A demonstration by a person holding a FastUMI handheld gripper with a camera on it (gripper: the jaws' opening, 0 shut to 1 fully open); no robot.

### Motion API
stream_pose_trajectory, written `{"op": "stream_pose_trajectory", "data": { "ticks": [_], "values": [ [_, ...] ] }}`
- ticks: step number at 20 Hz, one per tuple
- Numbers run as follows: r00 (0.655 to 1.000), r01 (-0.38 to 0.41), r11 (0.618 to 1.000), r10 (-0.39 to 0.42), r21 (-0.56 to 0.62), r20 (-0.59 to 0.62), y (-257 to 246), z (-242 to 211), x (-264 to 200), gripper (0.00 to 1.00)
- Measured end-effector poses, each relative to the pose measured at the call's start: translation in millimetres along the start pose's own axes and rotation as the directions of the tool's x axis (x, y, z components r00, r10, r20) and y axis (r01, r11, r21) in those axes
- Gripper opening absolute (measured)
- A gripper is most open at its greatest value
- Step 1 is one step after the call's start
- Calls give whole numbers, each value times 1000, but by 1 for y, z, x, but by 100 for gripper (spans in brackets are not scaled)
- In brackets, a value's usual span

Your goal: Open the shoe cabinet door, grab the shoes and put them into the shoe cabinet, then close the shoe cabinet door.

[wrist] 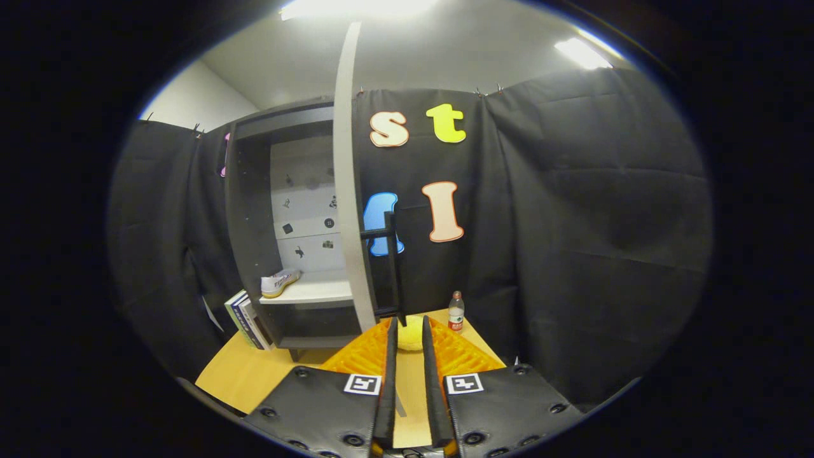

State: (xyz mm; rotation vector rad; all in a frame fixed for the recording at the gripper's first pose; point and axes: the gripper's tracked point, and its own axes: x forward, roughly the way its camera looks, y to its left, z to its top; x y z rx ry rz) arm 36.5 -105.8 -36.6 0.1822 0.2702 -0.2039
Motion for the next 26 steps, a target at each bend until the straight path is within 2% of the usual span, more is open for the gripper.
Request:
{"op": "stream_pose_trajectory", "data": {
  "ticks": [3,7,12,19,24,26],
  "values": [
    [998,-59,998,58,-4,-17,29,-18,-10,37],
    [994,-105,990,103,-92,-33,61,-39,-16,100],
    [973,-211,974,201,-78,-117,113,-78,-10,99],
    [932,-258,958,213,-124,-292,150,-146,43,99],
    [872,-290,945,196,-150,-449,167,-235,93,99],
    [836,-301,943,191,-138,-515,170,-268,110,99]
  ]
}}
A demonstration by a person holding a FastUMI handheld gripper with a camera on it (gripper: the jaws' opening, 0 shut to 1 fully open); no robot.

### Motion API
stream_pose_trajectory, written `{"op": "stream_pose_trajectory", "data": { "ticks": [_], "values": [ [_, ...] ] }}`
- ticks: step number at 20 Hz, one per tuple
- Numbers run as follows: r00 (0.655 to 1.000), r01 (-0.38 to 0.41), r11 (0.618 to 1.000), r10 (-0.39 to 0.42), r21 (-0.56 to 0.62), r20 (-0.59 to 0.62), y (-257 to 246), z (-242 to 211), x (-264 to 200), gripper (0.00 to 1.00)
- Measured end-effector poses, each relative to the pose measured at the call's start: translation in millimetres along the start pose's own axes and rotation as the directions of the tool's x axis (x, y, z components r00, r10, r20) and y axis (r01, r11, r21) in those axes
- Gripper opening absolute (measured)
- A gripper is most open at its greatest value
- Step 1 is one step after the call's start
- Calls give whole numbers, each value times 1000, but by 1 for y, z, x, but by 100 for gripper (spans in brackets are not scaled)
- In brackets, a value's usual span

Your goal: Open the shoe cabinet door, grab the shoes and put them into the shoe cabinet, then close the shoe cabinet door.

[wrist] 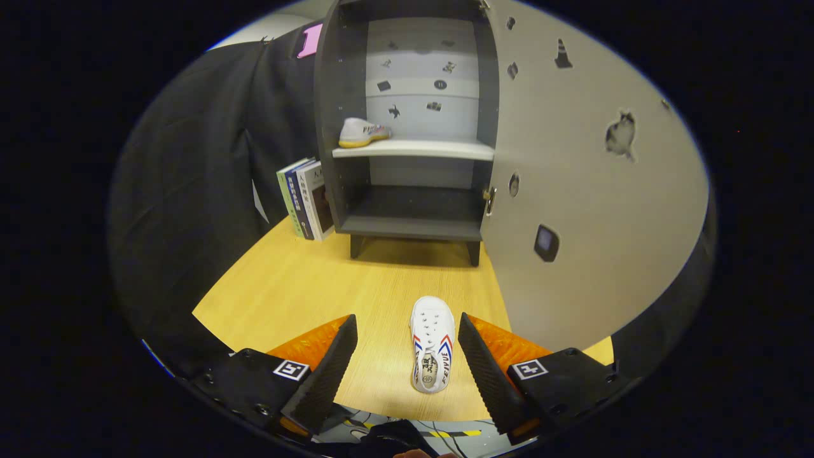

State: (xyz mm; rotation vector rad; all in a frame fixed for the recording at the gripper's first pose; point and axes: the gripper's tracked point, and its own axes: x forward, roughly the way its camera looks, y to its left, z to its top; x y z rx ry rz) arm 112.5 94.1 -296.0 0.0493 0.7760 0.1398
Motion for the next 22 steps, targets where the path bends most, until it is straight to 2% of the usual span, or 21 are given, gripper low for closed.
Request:
{"op": "stream_pose_trajectory", "data": {
  "ticks": [6,10,13,15,18,22],
  "values": [
    [989,-20,1000,19,-5,-149,-6,-44,88,100],
    [976,-56,997,46,-43,-212,-10,-66,127,100],
    [961,-54,998,45,-24,-272,-14,-87,145,100],
    [947,-25,998,8,-49,-322,-21,-98,153,100],
    [936,-31,998,7,-62,-353,-15,-110,164,99],
    [921,23,993,-65,-113,-385,-20,-118,172,98]
  ]
}}
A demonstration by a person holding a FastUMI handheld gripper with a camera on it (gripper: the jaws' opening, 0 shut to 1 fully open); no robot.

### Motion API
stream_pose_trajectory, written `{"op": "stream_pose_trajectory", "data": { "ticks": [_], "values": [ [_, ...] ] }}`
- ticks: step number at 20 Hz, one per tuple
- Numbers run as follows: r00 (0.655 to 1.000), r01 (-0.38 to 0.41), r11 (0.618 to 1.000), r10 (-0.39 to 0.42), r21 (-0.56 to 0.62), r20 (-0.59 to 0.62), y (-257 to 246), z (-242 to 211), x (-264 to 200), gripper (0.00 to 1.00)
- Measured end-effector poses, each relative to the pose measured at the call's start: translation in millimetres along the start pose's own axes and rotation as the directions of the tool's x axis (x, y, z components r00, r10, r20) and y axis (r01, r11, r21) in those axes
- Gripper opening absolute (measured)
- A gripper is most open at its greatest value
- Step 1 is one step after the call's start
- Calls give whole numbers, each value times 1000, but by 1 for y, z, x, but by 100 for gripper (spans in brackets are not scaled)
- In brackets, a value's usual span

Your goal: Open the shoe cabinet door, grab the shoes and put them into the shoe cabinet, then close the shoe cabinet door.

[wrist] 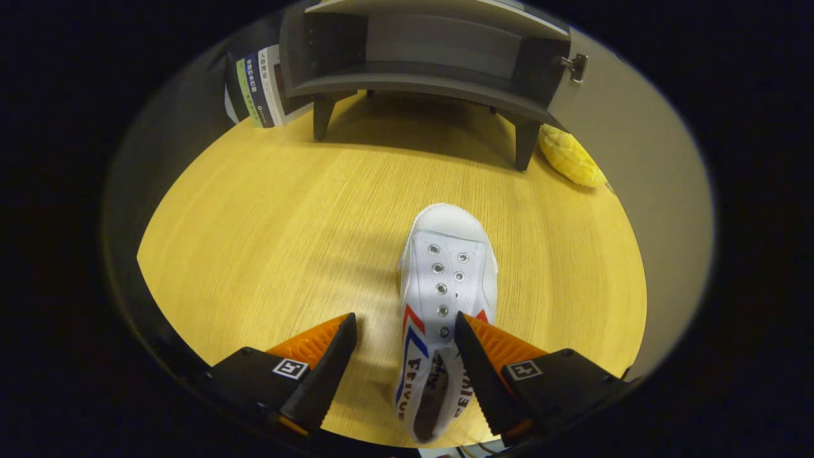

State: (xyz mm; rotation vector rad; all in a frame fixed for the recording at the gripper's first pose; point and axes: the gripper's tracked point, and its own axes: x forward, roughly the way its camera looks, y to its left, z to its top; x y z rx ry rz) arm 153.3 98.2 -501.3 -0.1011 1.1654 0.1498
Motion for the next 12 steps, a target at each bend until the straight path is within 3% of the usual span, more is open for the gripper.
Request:
{"op": "stream_pose_trajectory", "data": {
  "ticks": [2,4,7,10,12],
  "values": [
    [999,28,998,-28,-57,-14,-1,-2,5,95],
    [994,106,988,-108,-111,-10,-15,-2,6,75],
    [996,93,992,-93,-86,-2,-15,-1,2,47],
    [996,91,991,-92,-100,-9,-16,-1,8,38],
    [996,87,986,-90,-143,-13,-15,-1,6,27]
  ]
}}
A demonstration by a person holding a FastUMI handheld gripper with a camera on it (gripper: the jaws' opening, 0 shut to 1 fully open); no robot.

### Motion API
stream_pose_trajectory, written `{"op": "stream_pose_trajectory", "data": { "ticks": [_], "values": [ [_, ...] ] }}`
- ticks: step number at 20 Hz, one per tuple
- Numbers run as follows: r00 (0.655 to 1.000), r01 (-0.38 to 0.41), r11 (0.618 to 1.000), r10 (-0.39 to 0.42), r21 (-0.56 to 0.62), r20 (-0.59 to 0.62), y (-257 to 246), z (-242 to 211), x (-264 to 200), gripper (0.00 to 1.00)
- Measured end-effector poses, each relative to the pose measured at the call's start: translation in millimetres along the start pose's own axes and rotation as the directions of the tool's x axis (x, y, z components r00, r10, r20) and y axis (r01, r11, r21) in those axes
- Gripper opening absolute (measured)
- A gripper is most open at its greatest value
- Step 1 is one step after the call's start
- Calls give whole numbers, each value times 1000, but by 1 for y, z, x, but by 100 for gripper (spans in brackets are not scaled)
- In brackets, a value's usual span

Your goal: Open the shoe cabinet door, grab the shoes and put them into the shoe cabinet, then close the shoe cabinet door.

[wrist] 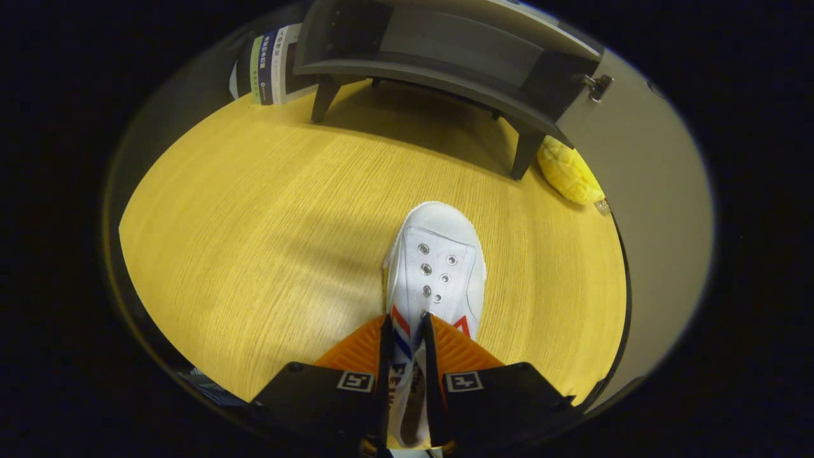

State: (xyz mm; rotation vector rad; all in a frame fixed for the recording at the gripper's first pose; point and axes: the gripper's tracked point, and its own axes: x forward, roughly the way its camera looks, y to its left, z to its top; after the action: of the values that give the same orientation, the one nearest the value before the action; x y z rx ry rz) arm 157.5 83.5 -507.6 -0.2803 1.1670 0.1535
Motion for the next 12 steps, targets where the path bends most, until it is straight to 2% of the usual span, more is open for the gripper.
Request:
{"op": "stream_pose_trajectory", "data": {
  "ticks": [1,2,3,5,8,9,10,12],
  "values": [
    [1000,-1,1000,1,4,8,-2,2,5,27],
    [1000,-14,1000,14,-13,8,-1,-1,-4,17],
    [1000,-22,1000,22,-11,15,-1,0,-3,17],
    [999,-45,999,45,-4,13,-1,0,-1,8],
    [996,-93,993,92,68,12,6,-1,-4,8],
    [995,-98,992,98,74,9,5,0,3,7],
    [996,-94,993,93,69,18,1,1,-7,2],
    [996,-87,992,85,89,21,1,2,-11,2]
  ]
}}
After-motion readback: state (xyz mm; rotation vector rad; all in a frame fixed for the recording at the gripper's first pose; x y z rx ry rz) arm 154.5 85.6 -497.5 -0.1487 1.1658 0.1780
